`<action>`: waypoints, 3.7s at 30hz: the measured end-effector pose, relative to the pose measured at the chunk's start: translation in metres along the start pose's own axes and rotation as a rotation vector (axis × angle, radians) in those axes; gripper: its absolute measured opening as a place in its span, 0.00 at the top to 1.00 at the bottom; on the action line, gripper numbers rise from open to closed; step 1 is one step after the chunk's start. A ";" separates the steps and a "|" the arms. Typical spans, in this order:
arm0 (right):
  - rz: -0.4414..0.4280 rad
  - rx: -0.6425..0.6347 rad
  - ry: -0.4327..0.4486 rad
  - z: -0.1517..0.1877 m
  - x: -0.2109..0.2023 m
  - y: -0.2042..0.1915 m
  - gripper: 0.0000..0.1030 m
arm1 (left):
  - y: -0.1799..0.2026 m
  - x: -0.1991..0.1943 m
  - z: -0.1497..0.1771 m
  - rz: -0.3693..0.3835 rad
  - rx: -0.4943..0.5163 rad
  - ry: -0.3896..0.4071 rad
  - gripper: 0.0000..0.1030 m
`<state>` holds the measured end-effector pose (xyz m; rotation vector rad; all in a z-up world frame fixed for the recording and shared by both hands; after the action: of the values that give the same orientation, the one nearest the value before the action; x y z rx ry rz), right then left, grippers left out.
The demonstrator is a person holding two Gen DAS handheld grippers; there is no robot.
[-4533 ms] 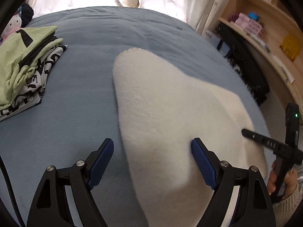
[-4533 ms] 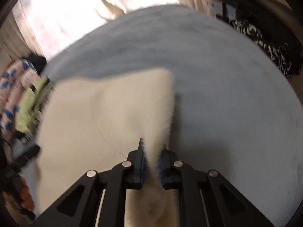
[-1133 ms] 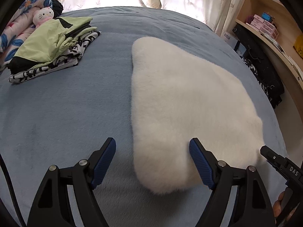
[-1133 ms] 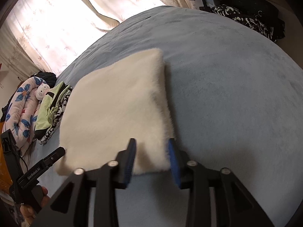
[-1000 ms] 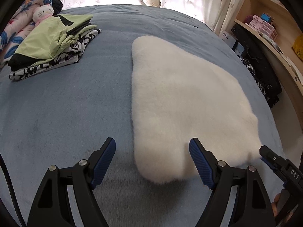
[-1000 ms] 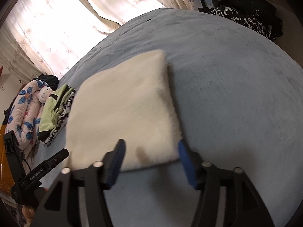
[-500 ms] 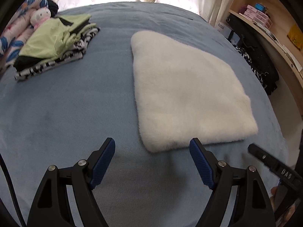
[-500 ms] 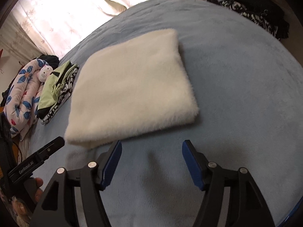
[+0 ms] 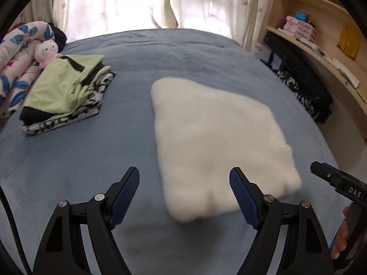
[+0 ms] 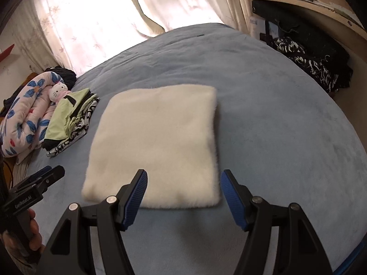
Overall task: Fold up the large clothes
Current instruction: 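Close both tools on the folded cardigan's edge and lift it, then carry the cardigan with both tools onto the striped clothes stack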
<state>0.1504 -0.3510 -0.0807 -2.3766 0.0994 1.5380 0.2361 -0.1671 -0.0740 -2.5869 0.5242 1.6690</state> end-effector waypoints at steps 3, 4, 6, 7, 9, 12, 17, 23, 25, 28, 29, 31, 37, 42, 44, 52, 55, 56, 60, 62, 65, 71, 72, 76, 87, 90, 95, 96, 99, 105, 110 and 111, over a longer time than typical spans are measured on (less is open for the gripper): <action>0.032 -0.023 0.001 -0.012 0.001 0.002 0.35 | 0.002 0.010 -0.010 0.058 -0.002 -0.011 0.23; 0.058 -0.037 0.001 -0.017 0.000 0.003 0.35 | 0.002 0.013 -0.013 0.067 0.001 -0.023 0.23; 0.066 -0.050 0.005 -0.023 -0.003 0.004 0.35 | 0.000 0.019 -0.019 0.084 0.000 -0.049 0.23; 0.061 -0.054 0.010 -0.027 -0.006 0.004 0.35 | -0.001 0.020 -0.022 0.088 0.000 -0.060 0.23; 0.046 -0.062 0.012 -0.033 -0.009 0.006 0.26 | -0.004 0.026 -0.030 0.075 0.002 -0.085 0.23; 0.031 -0.064 0.004 -0.043 -0.007 0.010 0.14 | -0.012 0.035 -0.041 0.091 -0.028 -0.106 0.23; 0.009 -0.035 -0.086 -0.048 0.028 0.024 0.14 | -0.023 0.072 -0.052 0.116 -0.056 -0.188 0.23; -0.136 0.053 -0.193 -0.044 0.071 0.051 0.14 | -0.032 0.119 -0.046 0.168 -0.102 -0.290 0.23; -0.206 0.087 -0.214 -0.043 0.083 0.058 0.14 | -0.032 0.126 -0.046 0.223 -0.110 -0.295 0.23; -0.304 0.110 -0.235 -0.043 0.098 0.060 0.14 | -0.032 0.136 -0.047 0.269 -0.124 -0.299 0.16; -0.330 0.118 -0.247 -0.043 0.104 0.060 0.14 | -0.032 0.140 -0.046 0.275 -0.126 -0.303 0.14; -0.386 0.120 -0.274 -0.043 0.118 0.058 0.14 | -0.030 0.148 -0.045 0.297 -0.124 -0.316 0.11; -0.478 0.073 -0.332 -0.045 0.150 0.042 0.14 | -0.024 0.170 -0.043 0.368 -0.128 -0.336 0.00; -0.519 0.016 -0.363 -0.052 0.168 0.024 0.08 | -0.019 0.183 -0.040 0.431 -0.117 -0.358 0.00; -0.546 0.006 -0.371 -0.055 0.172 0.019 0.00 | -0.018 0.185 -0.040 0.437 -0.108 -0.364 0.00; -0.507 -0.033 -0.373 -0.056 0.176 0.010 0.00 | 0.000 0.195 -0.052 0.433 -0.085 -0.363 0.00; -0.457 -0.080 -0.358 -0.056 0.175 0.002 0.00 | 0.002 0.196 -0.054 0.430 -0.079 -0.370 0.00; -0.441 -0.094 -0.350 -0.055 0.175 0.001 0.02 | 0.003 0.197 -0.055 0.427 -0.077 -0.374 0.00; -0.454 -0.080 -0.344 -0.058 0.171 -0.002 0.24 | 0.004 0.196 -0.057 0.399 -0.062 -0.377 0.00; -0.440 -0.079 -0.340 -0.058 0.169 -0.002 0.28 | 0.009 0.195 -0.060 0.386 -0.059 -0.368 0.02; -0.425 -0.080 -0.322 -0.057 0.163 -0.002 0.38 | 0.014 0.189 -0.062 0.360 -0.045 -0.335 0.10; -0.399 -0.062 -0.282 -0.054 0.144 -0.009 0.54 | 0.021 0.167 -0.067 0.293 -0.014 -0.263 0.29; -0.399 -0.060 -0.282 -0.051 0.141 -0.011 0.55 | 0.022 0.163 -0.066 0.280 -0.009 -0.256 0.31; -0.401 -0.065 -0.294 -0.031 0.129 -0.024 0.57 | 0.021 0.143 -0.061 0.253 0.009 -0.244 0.35; -0.488 -0.051 -0.296 0.046 0.098 -0.081 0.58 | -0.028 0.078 0.006 0.204 0.000 -0.255 0.36; -0.498 -0.076 -0.289 0.064 0.086 -0.107 0.59 | -0.047 0.057 0.025 0.180 0.003 -0.248 0.36; -0.486 -0.163 -0.282 0.083 0.066 -0.156 0.60 | -0.079 0.017 0.049 0.133 0.023 -0.214 0.37; -0.485 -0.176 -0.282 0.085 0.063 -0.165 0.60 | -0.085 0.009 0.051 0.123 0.027 -0.204 0.37; -0.489 -0.217 -0.280 0.088 0.057 -0.195 0.60 | -0.117 -0.018 0.064 0.096 0.035 -0.177 0.37; -0.512 -0.281 -0.248 0.080 0.047 -0.254 0.60 | -0.169 -0.053 0.058 0.070 0.000 -0.124 0.37; -0.525 -0.321 -0.209 0.061 0.043 -0.297 0.60 | -0.210 -0.073 0.035 0.054 -0.013 -0.085 0.37; -0.528 -0.330 -0.200 0.054 0.043 -0.307 0.60 | -0.218 -0.076 0.028 0.052 -0.014 -0.077 0.37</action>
<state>0.1889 -0.0385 -0.0726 -2.1965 -0.8151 1.5915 0.2460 0.0640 -0.0539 -2.5275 0.5837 1.7859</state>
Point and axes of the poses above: each gripper's, at about its wrist camera, not at the fingertips, and x roughly the way its jaws point, y to its right, z to its underside, the point moved 7 cm from there along x, roughly the way its jaws point, and after that the axes turned 13 degrees about -y, right-handed, at the moved point
